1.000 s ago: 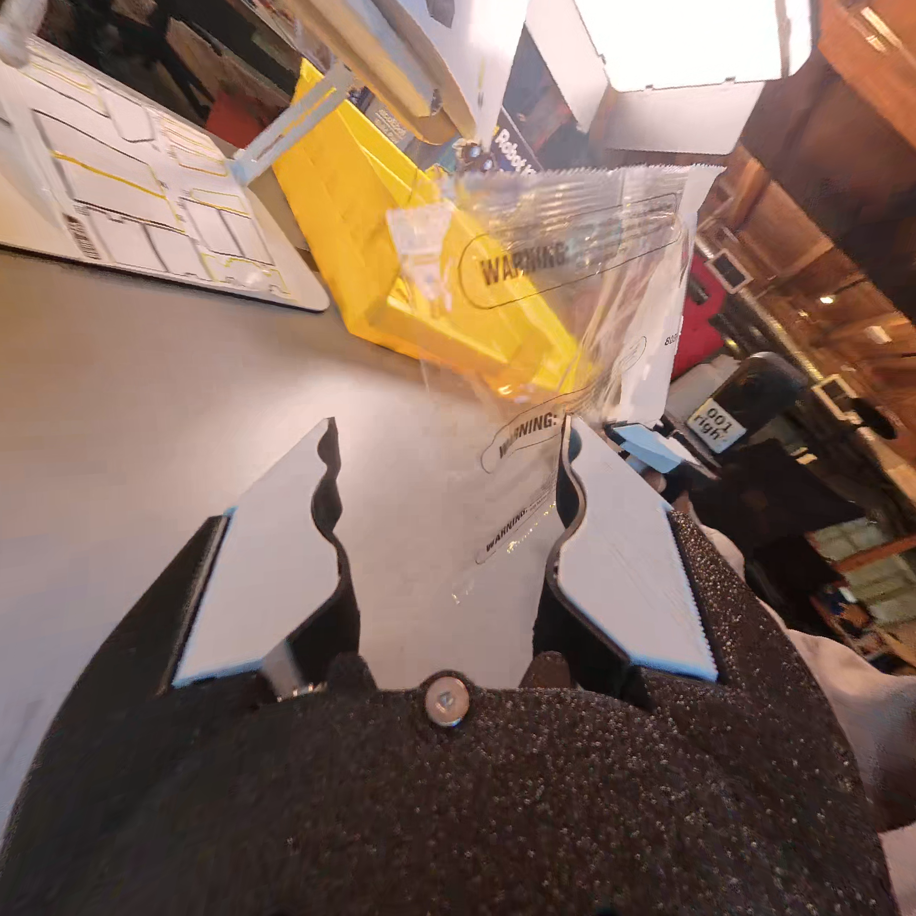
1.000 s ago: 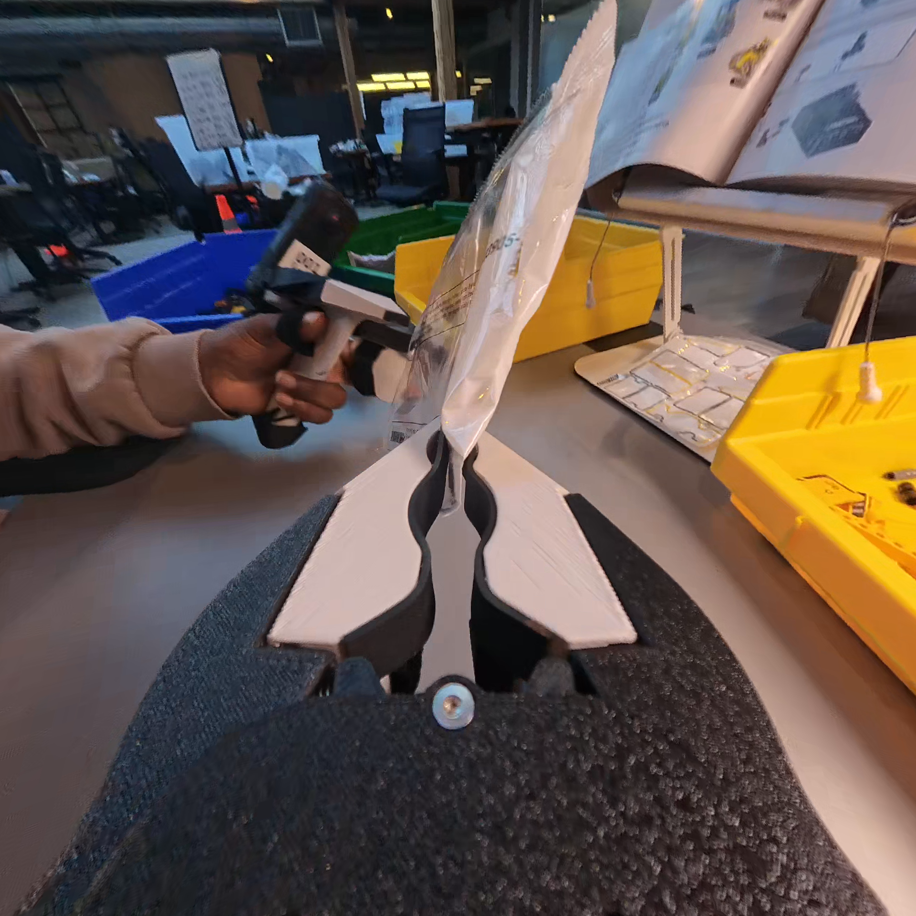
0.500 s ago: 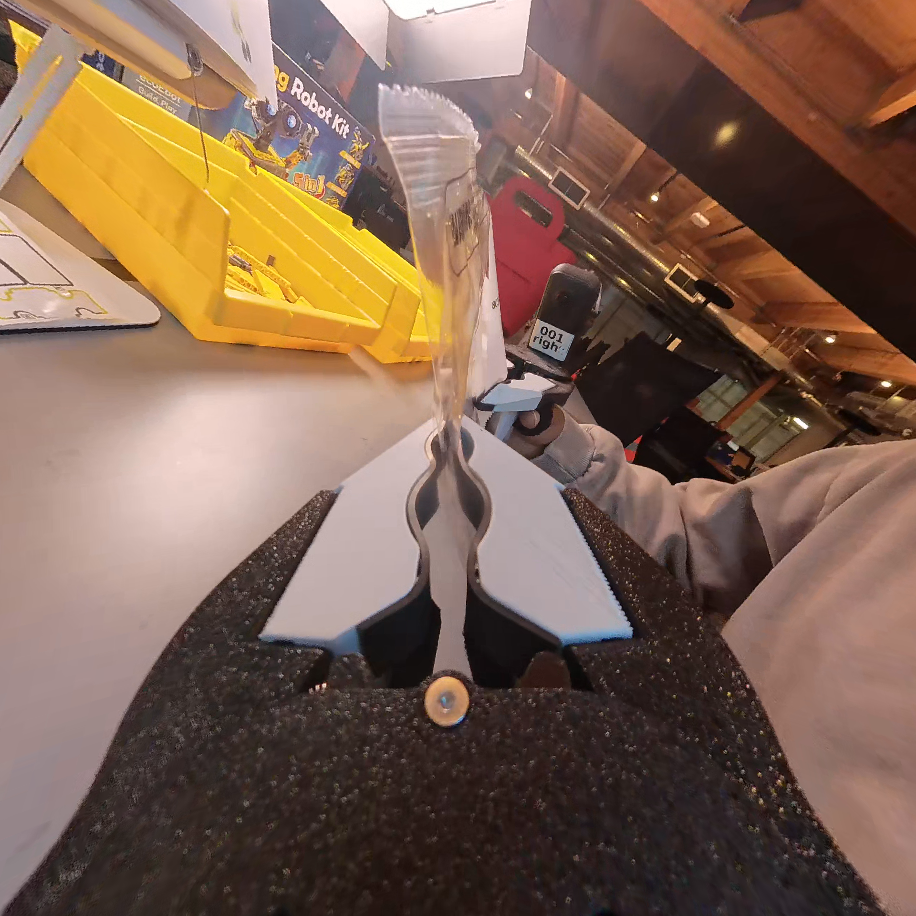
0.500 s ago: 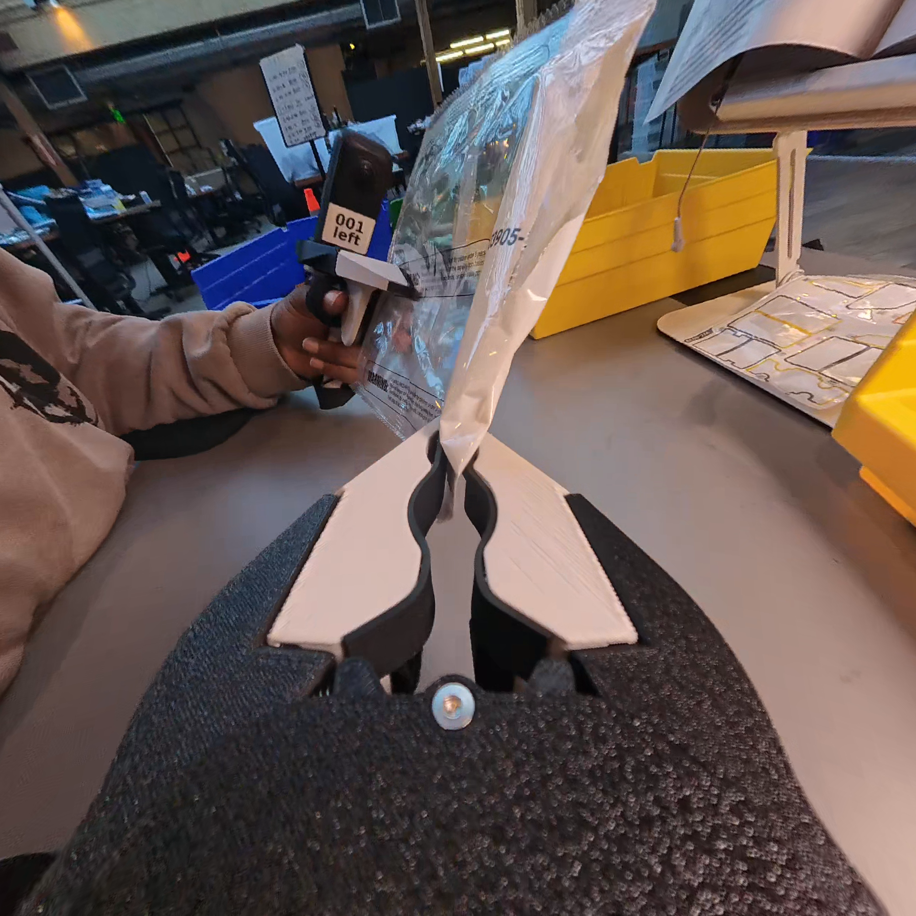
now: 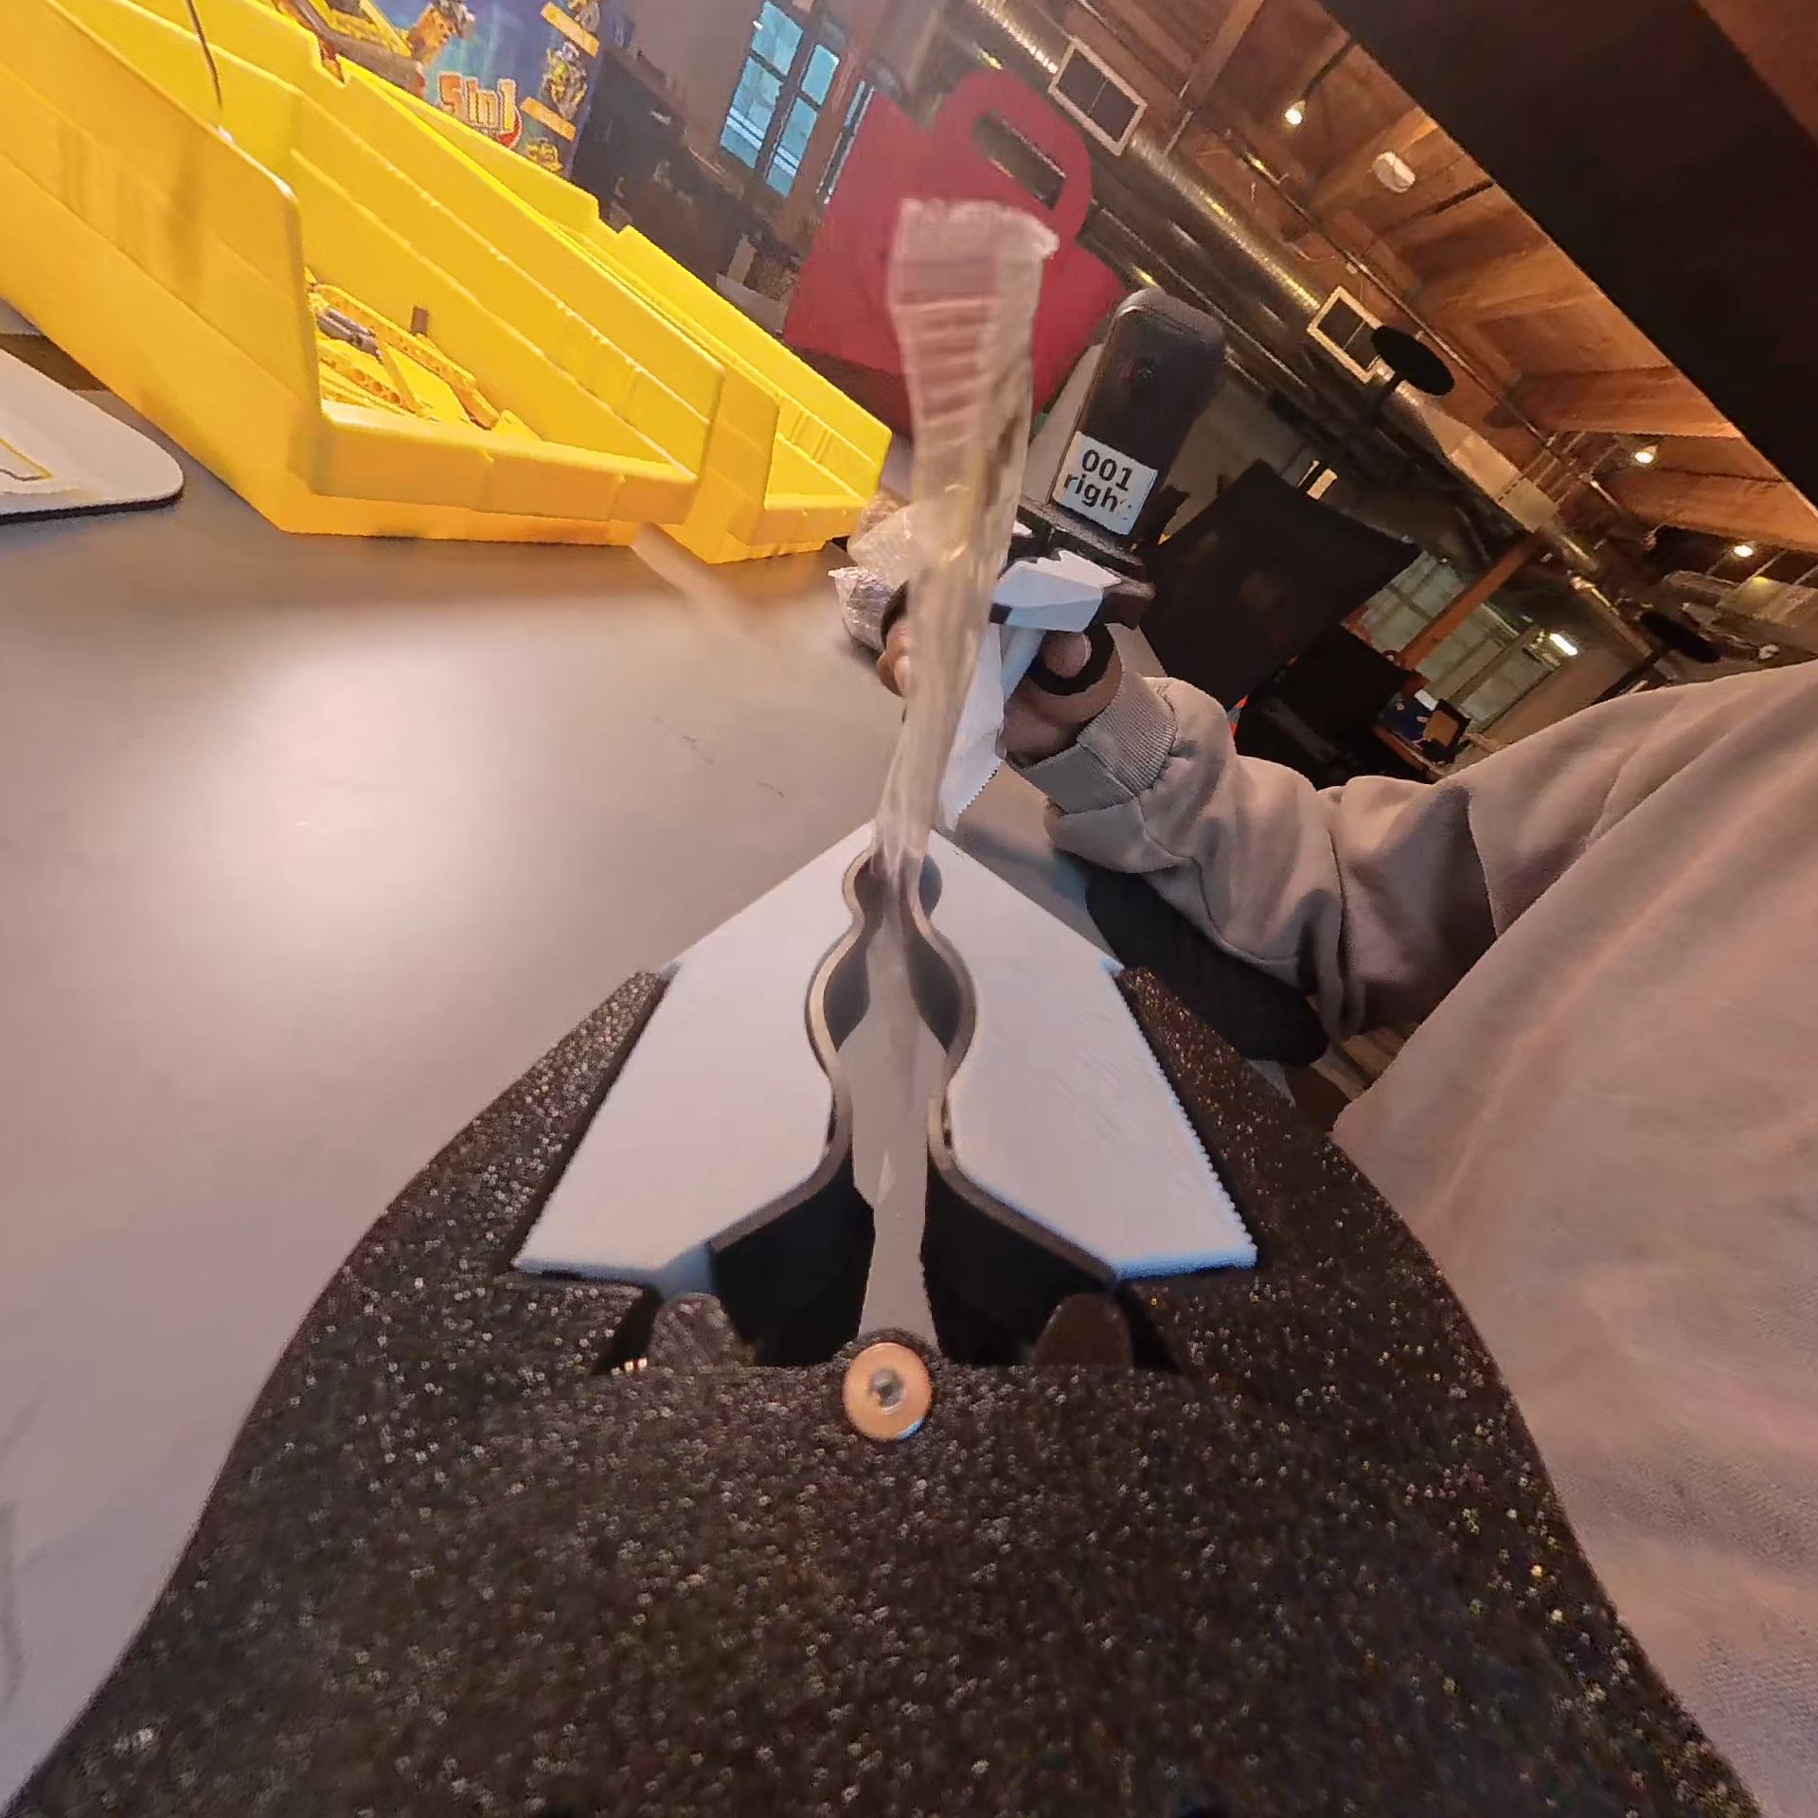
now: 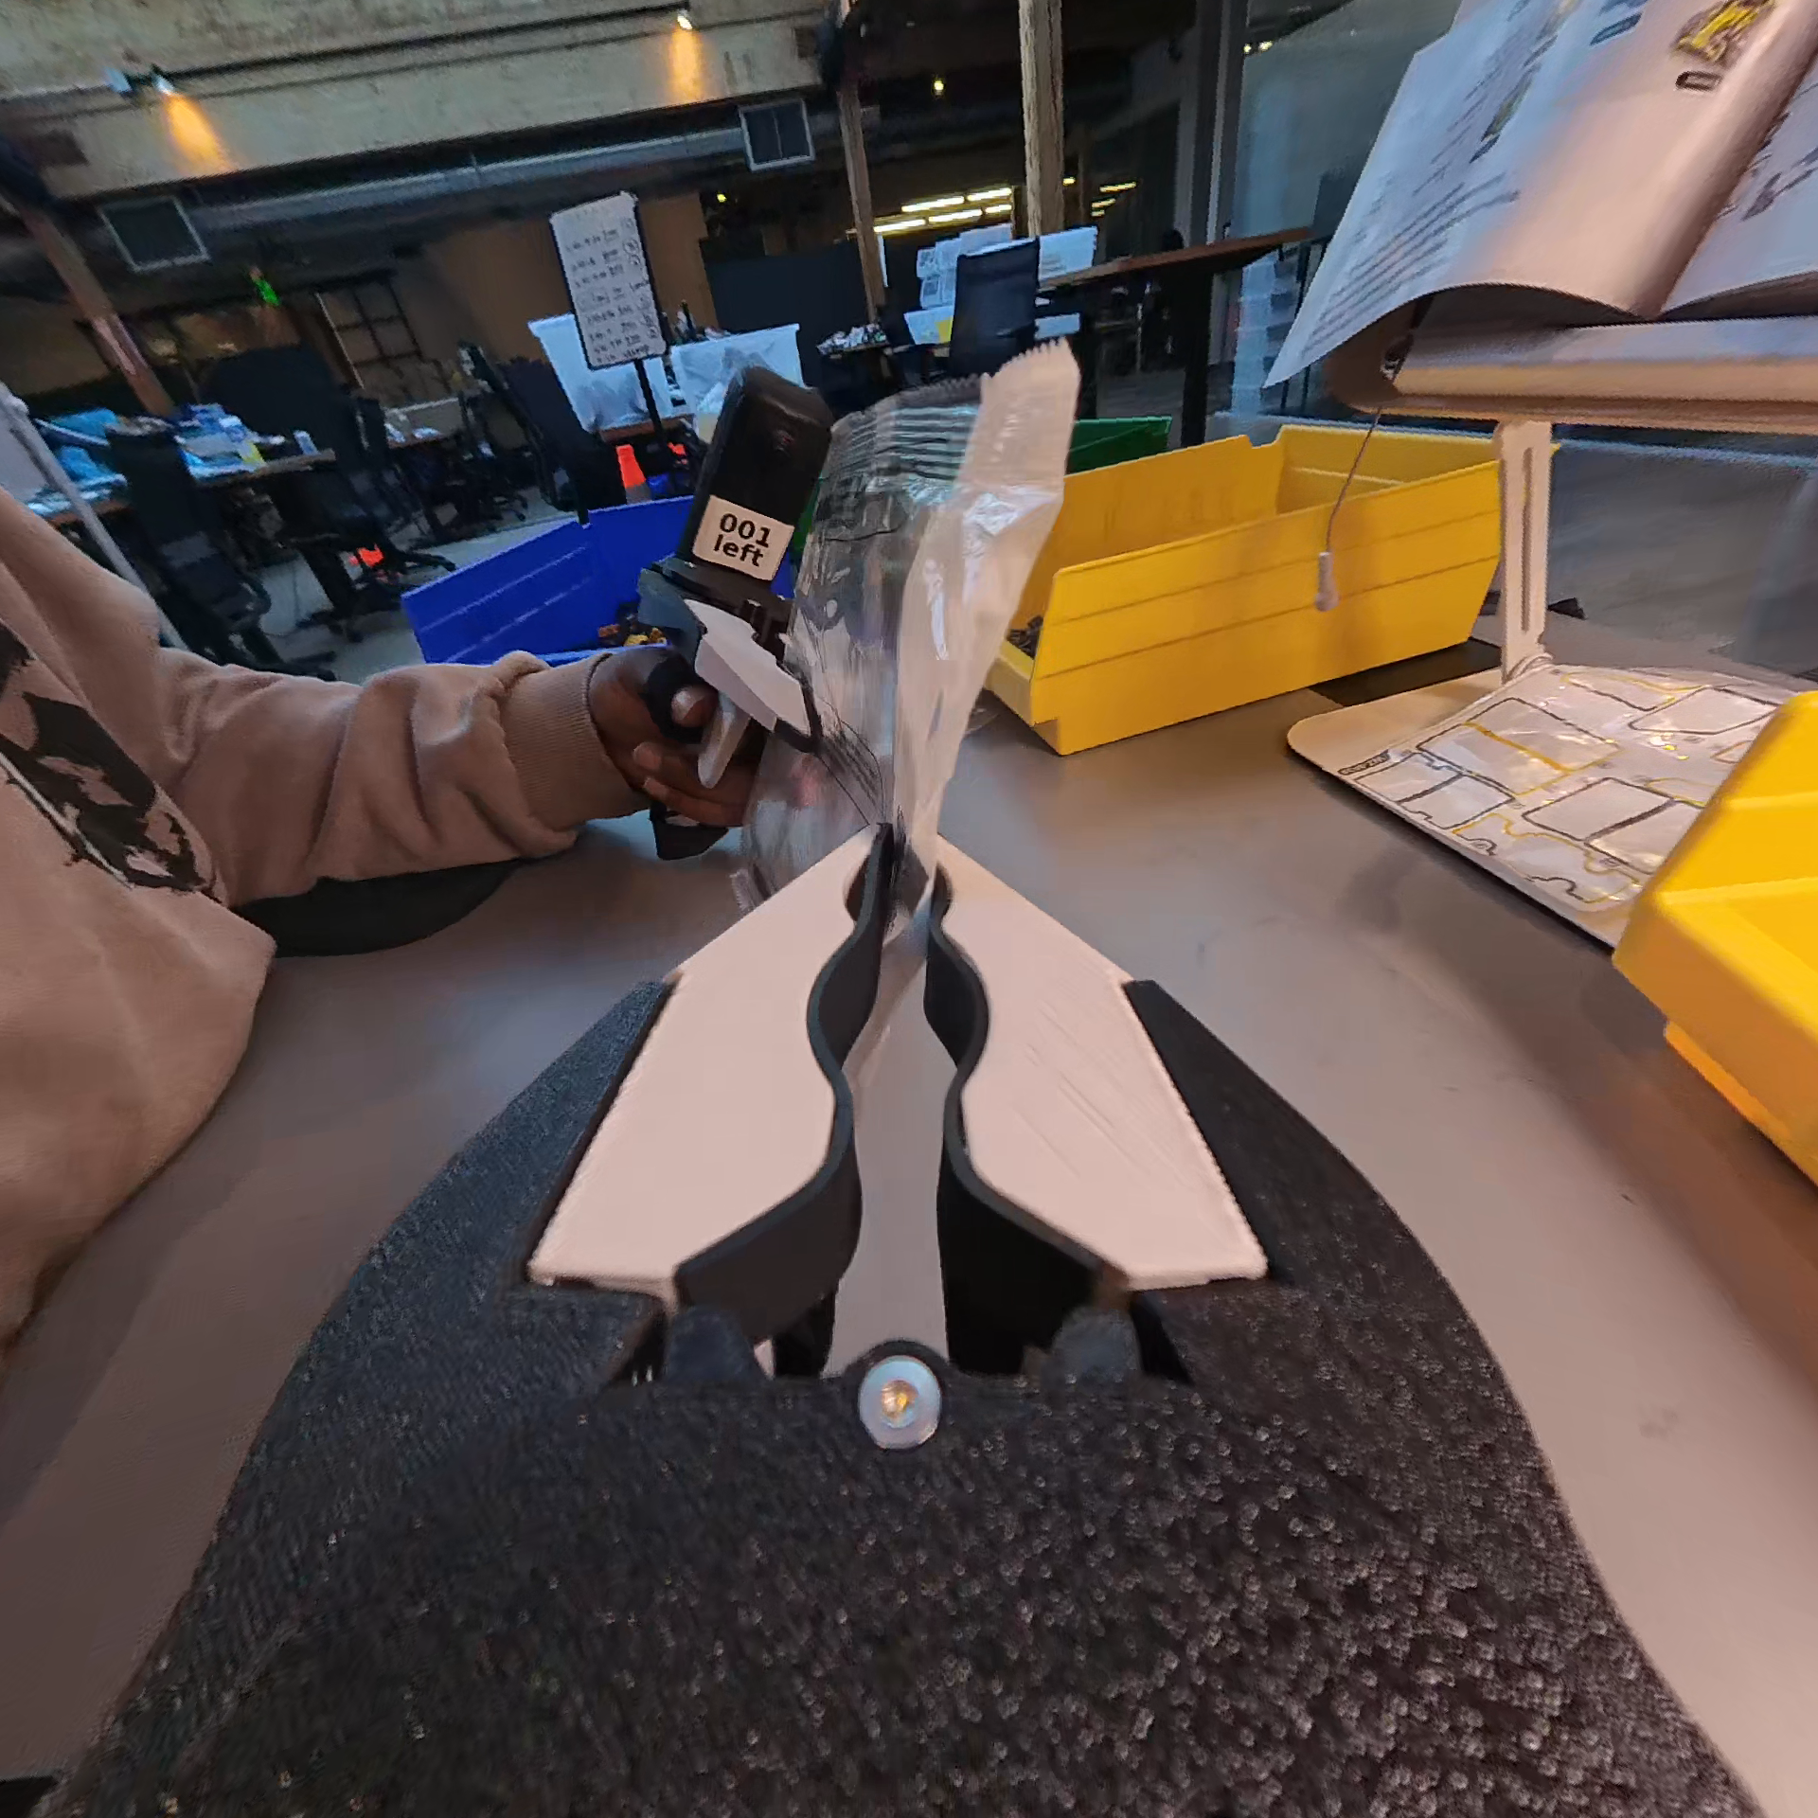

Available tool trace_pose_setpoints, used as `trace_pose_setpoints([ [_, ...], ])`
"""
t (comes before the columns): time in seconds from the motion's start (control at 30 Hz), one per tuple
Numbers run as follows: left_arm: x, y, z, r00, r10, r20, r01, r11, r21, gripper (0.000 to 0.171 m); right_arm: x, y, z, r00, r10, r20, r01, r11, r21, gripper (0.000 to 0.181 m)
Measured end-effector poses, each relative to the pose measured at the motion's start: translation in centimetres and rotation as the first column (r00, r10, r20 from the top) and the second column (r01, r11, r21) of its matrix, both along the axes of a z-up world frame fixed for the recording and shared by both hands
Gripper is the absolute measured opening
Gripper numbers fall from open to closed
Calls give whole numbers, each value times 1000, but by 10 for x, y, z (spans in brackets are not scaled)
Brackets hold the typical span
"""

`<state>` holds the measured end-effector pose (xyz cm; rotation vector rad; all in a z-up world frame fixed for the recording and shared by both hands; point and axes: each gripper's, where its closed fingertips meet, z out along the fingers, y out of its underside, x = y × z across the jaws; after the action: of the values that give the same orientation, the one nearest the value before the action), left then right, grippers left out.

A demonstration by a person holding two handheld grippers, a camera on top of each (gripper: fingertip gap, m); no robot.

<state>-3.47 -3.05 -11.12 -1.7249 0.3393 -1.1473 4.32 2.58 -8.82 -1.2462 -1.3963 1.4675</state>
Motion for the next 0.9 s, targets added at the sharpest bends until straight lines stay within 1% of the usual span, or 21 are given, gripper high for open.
trace_pose_setpoints([
  [0.1, -1, 1, 0, 1000, 3, 24, -3, 1000, -21, 0, 2, 0, 3, 1000, 6, -2, -6, 1000, -25, 0],
  [0.17, -2, 0, 0, 1000, 5, 28, -4, 1000, -26, 0, 2, 2, 4, 1000, -6, -8, 6, 1000, -24, 4],
  [0.27, -6, 0, 1, 999, 8, 51, -6, 999, -38, 0, 7, 12, 19, 996, -42, -79, 36, 996, -76, 12],
  [0.33, -7, 0, 1, 998, 7, 59, -5, 999, -40, 0, 14, 27, 31, 983, -108, -145, 93, 990, -109, 8],
  [0.37, -8, -1, 1, 998, 7, 58, -5, 999, -41, 0, 18, 34, 38, 974, -136, -180, 115, 986, -121, 1],
  [0.43, -8, -1, -1, 999, 6, 51, -3, 999, -44, 0, 25, 41, 46, 961, -168, -220, 140, 981, -136, 0],
  [0.5, -6, -1, -1, 999, -1, 49, 3, 999, -42, 0, 26, 39, 43, 970, -150, -192, 129, 985, -114, 0],
  [0.6, -3, -4, -2, 999, -22, 39, 23, 999, -33, 0, 16, 27, 20, 992, -102, -67, 100, 994, -35, 0],
  [0.67, 0, -6, -2, 999, -39, 18, 40, 999, -22, 0, 10, 24, 6, 995, -99, 6, 99, 995, -21, 0],
  [0.77, 7, -12, -1, 996, -85, -10, 85, 996, 11, 0, 9, 18, -3, 998, -48, 51, 52, 996, -76, 0],
  [0.83, 13, -19, 0, 991, -126, -36, 128, 991, 37, 0, 10, 10, -9, 996, 17, 86, -6, 992, -127, 0],
  [0.9, 19, -25, 0, 984, -166, -63, 170, 984, 57, 0, 12, -1, -9, 993, 94, 73, -81, 983, -166, 0],
])
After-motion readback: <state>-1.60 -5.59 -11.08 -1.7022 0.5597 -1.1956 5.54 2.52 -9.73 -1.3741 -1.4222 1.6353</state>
